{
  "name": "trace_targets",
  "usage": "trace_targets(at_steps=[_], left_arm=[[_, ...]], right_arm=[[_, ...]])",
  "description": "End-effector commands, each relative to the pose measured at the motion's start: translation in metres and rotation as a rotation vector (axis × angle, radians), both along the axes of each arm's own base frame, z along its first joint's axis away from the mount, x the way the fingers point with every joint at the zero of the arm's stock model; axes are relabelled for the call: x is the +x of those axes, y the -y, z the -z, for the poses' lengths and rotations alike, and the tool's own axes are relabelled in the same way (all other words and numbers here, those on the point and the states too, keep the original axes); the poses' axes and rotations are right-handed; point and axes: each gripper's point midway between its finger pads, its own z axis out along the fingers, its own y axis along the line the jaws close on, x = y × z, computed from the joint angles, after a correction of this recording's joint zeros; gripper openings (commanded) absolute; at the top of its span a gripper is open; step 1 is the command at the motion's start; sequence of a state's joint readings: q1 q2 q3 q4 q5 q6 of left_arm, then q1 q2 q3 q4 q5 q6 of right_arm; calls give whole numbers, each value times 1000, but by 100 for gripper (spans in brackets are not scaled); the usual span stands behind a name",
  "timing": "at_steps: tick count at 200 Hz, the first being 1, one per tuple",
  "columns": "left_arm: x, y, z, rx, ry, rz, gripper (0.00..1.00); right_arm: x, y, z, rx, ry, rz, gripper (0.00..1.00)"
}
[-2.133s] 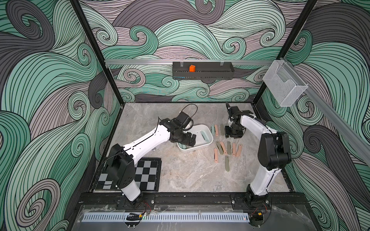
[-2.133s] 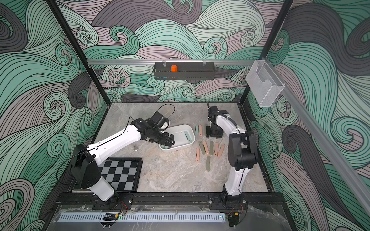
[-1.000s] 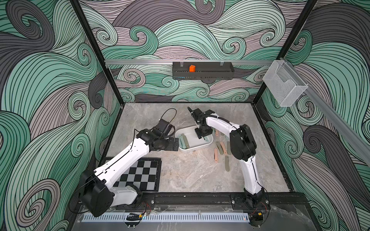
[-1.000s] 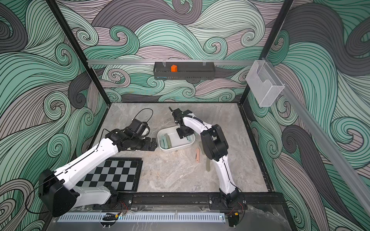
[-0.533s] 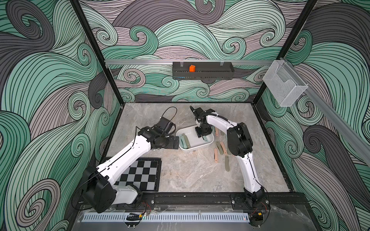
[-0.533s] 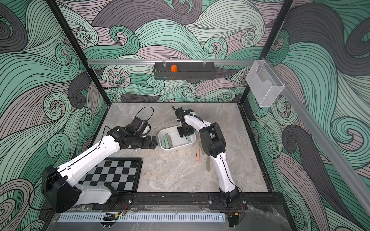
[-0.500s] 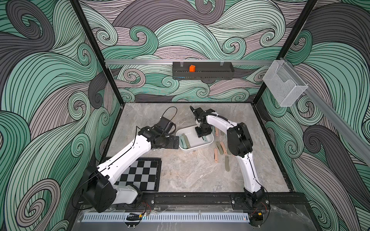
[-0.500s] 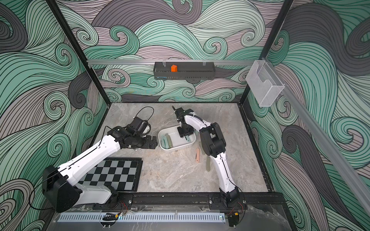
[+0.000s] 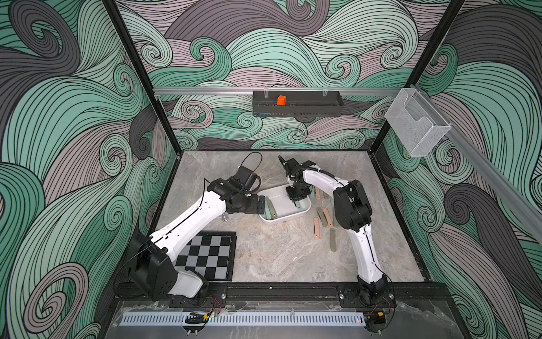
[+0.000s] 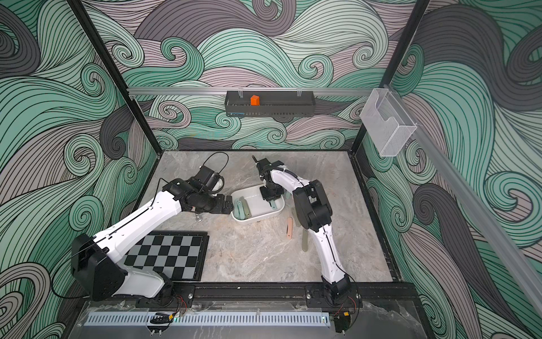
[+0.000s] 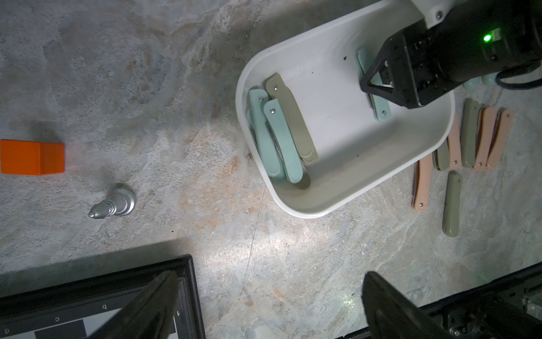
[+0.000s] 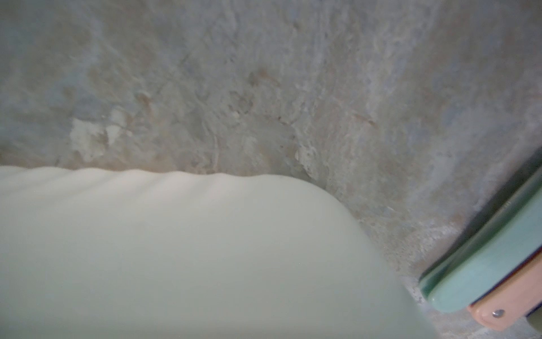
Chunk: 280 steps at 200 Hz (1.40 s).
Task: Take the fruit knife out of the storage box
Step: Move the storage box to the center of the board.
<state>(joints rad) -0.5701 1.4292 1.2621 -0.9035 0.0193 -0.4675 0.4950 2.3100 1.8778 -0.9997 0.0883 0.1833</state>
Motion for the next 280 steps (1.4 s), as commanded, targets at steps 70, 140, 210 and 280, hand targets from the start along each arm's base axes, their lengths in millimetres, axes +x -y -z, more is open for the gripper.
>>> trace_targets(at_steps=[70,140,210,280], left_arm=[[-8,-14,-13,19,10,9,99],[-17,-31,-14,24,32,0,99],[-11,-32,-23,3,75,-3,99],[4,-5,-32,-113,96,24,99]], right_arm=[[-25,-47,25,7,-85,-85,19],[-16,-81,26,51,-90,-110,19],[2,-93,-32,98,31,-125,19],[6,-69,-97,130,128,-81,19]])
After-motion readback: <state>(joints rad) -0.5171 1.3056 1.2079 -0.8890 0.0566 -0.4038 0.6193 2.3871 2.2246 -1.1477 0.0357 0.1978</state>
